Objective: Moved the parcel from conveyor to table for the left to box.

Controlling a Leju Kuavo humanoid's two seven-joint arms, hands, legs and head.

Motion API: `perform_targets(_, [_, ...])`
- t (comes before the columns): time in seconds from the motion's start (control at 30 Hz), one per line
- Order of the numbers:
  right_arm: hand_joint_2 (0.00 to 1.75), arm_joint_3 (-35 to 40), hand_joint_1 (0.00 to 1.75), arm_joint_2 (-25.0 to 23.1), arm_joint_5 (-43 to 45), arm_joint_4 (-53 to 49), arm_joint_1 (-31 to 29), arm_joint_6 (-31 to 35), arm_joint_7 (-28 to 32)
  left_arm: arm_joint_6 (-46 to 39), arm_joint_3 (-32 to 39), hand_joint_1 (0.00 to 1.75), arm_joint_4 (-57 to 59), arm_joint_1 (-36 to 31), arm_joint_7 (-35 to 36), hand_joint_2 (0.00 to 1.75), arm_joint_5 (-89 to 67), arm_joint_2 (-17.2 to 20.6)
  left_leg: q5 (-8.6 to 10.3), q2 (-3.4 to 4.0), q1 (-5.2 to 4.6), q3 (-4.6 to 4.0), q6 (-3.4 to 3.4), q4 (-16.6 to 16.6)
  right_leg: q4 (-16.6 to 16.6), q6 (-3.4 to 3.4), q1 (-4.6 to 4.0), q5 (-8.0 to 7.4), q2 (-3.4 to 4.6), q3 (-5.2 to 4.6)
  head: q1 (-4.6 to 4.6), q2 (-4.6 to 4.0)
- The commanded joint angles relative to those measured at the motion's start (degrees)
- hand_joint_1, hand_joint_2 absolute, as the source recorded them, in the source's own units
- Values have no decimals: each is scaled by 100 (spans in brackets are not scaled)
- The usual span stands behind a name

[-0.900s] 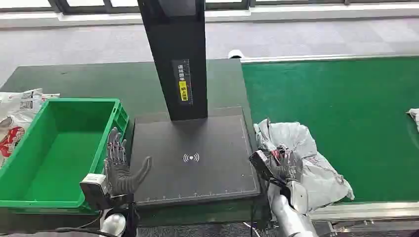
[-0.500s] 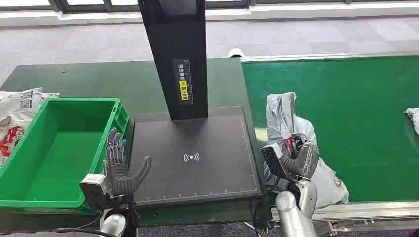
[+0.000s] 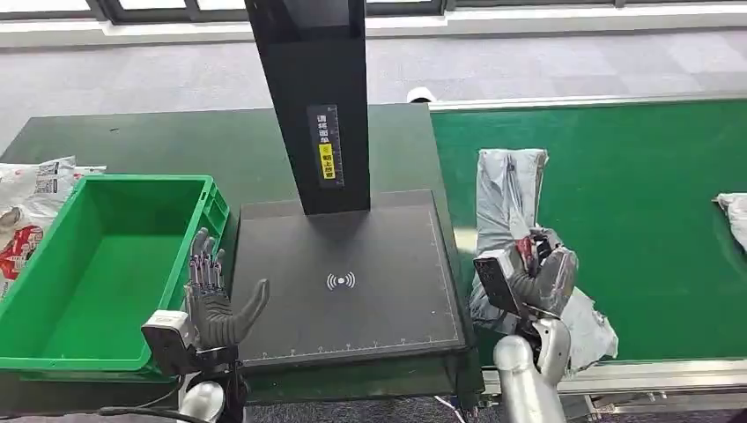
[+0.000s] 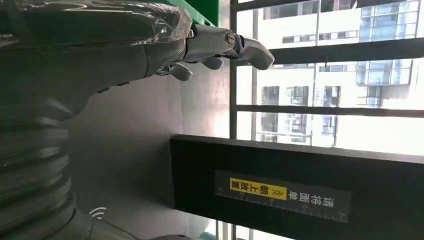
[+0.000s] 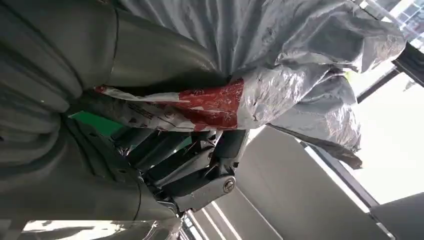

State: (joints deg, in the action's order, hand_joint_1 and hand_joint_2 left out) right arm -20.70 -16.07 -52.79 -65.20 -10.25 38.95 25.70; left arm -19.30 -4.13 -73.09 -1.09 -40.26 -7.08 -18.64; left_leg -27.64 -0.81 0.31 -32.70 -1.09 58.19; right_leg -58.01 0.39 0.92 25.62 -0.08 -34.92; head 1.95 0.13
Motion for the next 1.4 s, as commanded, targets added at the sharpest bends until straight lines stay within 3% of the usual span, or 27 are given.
perform_targets(0.03, [175, 235, 175, 6, 90, 106, -241, -33, -31, -16, 291, 0, 96, -55, 26, 175, 13, 26, -3, 15, 1, 11, 1, -4, 5, -3, -1, -2, 12, 7, 0, 0])
perform_targets(0.27, [175, 279, 175, -21, 287, 110, -283, 73, 208, 5, 319, 0, 124, -106, 26, 175, -10, 12, -4, 25, 0, 18, 1, -6, 6, -4, 0, -3, 20, 13, 0, 0])
perform_targets(0.47, [175, 337, 175, -393, 943, -927, -63, 105, 1344, 44, 293, 0, 215, -176, 26, 175, -58, 8, -5, 22, -3, 24, 0, -8, 3, -6, 3, 1, 16, 15, 0, 0])
perform_targets(0.67, [175, 1190, 175, -352, 868, -778, -18, 71, 1360, 1, 223, 0, 222, -212, 26, 175, -14, 58, -5, 28, 1, 32, 0, -11, 9, -6, -5, -2, 22, 22, 0, 0])
perform_targets(0.97, [175, 1190, 175, -352, 868, -778, -18, 71, 1360, 1, 223, 0, 222, -212, 26, 175, -14, 58, -1, 25, 0, 25, 1, -5, 5, -2, -2, -2, 20, 16, 0, 0])
perform_targets(1.0, [175, 1916, 175, -161, 1065, -752, 9, -412, 1430, 35, 186, 0, 227, -221, 26, 175, -2, 86, -2, 30, 0, 32, 1, -8, 8, -3, -2, -2, 23, 22, 0, 0])
perform_targets(1.13, [175, 2794, 175, -267, 959, -320, -116, -706, 1429, 40, 162, 0, 238, -250, 26, 175, 36, 122, -4, 54, 2, 33, -1, -8, 6, -6, -2, -8, 47, 16, 0, 0])
perform_targets(1.4, [175, 3291, 175, -245, 1192, 378, -380, -1113, 1402, 30, 116, 0, 188, -212, 26, 175, 37, 117, -3, 46, 4, 38, 0, -10, 10, -4, -12, -7, 40, 25, 0, 0])
